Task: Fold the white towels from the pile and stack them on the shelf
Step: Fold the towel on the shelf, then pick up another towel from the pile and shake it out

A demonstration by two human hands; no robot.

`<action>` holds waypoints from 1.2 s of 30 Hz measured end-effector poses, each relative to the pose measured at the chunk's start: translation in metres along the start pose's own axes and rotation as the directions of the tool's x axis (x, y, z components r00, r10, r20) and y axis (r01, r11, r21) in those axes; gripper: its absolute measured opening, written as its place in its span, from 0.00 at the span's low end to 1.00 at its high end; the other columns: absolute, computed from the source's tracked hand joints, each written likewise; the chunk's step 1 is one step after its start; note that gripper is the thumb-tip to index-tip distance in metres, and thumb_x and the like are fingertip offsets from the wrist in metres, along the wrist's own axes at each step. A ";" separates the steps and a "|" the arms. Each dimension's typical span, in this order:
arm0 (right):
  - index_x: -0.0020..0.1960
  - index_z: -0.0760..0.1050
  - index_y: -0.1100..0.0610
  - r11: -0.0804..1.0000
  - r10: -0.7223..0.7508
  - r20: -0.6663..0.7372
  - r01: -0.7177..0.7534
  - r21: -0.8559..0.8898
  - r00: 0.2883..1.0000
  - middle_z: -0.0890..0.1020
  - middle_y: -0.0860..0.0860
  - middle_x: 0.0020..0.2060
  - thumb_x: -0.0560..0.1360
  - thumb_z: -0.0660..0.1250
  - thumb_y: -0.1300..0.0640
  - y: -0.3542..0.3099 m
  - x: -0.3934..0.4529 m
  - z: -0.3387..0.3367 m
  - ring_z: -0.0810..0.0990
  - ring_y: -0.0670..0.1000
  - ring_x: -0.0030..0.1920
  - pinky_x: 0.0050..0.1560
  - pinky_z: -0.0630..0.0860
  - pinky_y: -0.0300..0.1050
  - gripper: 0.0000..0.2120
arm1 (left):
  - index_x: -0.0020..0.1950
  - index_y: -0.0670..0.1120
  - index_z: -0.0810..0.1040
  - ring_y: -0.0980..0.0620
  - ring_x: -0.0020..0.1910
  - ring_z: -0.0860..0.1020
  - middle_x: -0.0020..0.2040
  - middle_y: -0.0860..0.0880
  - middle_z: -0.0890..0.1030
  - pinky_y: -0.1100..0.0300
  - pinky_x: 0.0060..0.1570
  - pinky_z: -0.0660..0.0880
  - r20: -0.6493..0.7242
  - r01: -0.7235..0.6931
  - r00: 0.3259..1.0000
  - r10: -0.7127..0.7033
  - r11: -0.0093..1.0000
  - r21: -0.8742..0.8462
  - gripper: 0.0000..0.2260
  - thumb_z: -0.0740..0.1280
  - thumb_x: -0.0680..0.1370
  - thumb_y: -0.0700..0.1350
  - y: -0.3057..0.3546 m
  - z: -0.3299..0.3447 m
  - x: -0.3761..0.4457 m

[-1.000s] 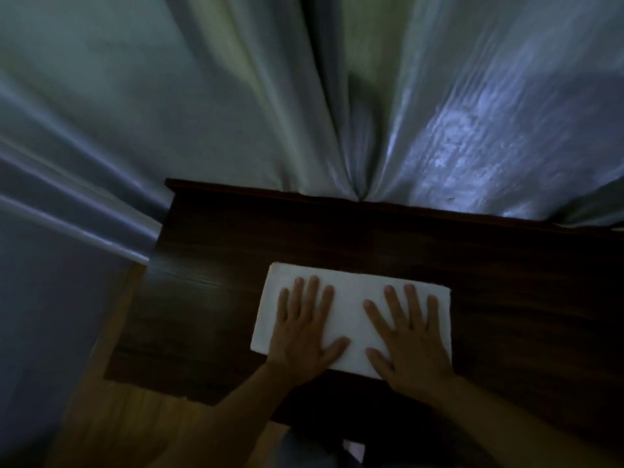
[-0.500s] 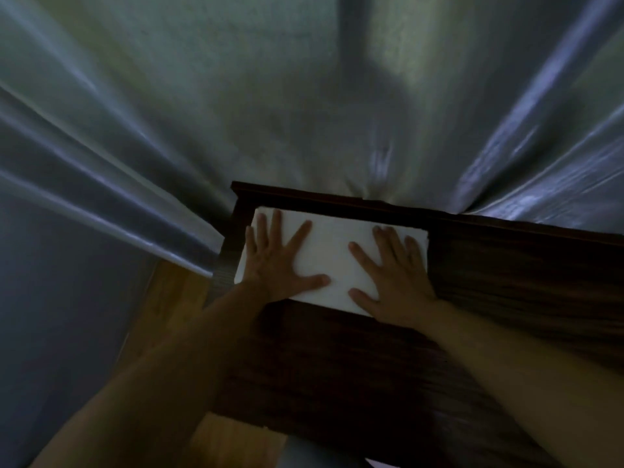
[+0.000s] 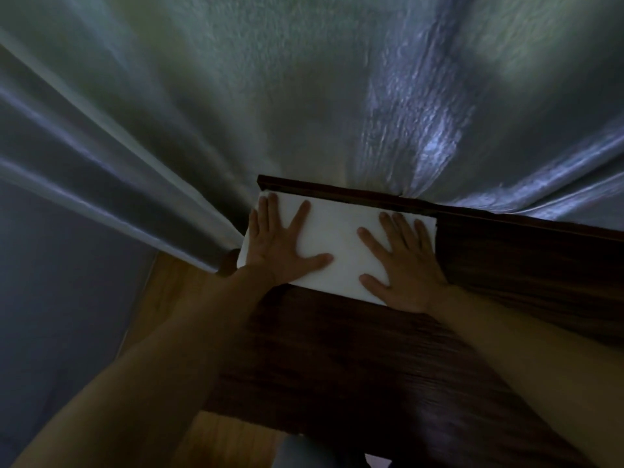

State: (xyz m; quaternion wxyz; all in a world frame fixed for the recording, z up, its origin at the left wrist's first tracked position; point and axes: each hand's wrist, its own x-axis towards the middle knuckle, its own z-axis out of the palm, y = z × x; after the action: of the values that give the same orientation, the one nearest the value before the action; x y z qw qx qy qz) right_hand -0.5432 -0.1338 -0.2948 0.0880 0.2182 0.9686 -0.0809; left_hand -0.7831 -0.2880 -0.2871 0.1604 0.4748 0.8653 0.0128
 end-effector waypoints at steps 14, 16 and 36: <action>0.81 0.35 0.39 1.000 0.007 0.114 -0.006 -0.006 0.993 0.37 0.55 0.82 0.75 0.48 0.23 0.002 0.004 -0.015 0.36 0.58 0.81 0.78 0.35 0.64 0.43 | 0.78 0.60 0.28 0.34 0.78 0.31 0.78 0.37 0.28 0.34 0.76 0.38 0.082 0.036 0.996 -0.045 0.994 0.107 0.55 0.46 0.61 0.86 0.007 -0.005 0.006; 0.82 0.36 0.41 1.000 0.011 0.153 -0.011 0.002 0.988 0.38 0.55 0.82 0.77 0.49 0.26 -0.003 0.003 -0.030 0.37 0.59 0.82 0.78 0.35 0.64 0.41 | 0.78 0.59 0.28 0.34 0.78 0.32 0.78 0.37 0.28 0.34 0.76 0.38 0.143 0.058 0.987 -0.079 0.988 0.143 0.56 0.48 0.61 0.86 0.014 -0.016 0.007; 0.64 0.75 0.58 0.909 0.388 -0.135 -0.402 -0.108 0.912 0.76 0.59 0.60 0.79 0.61 0.47 0.144 -0.198 -0.183 0.78 0.63 0.58 0.55 0.72 0.54 0.20 | 0.56 0.45 0.75 0.42 0.52 0.80 0.51 0.44 0.82 0.51 0.47 0.78 -0.135 -0.432 0.901 0.412 0.879 -0.201 0.13 0.63 0.80 0.54 0.366 -0.098 -0.031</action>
State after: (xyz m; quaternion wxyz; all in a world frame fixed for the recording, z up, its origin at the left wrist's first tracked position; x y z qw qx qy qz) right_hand -0.3291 -0.0506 -0.0937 0.0630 0.4075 0.9109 0.0155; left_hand -0.4967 -0.1004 -0.1223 0.1682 0.6296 0.7399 0.1668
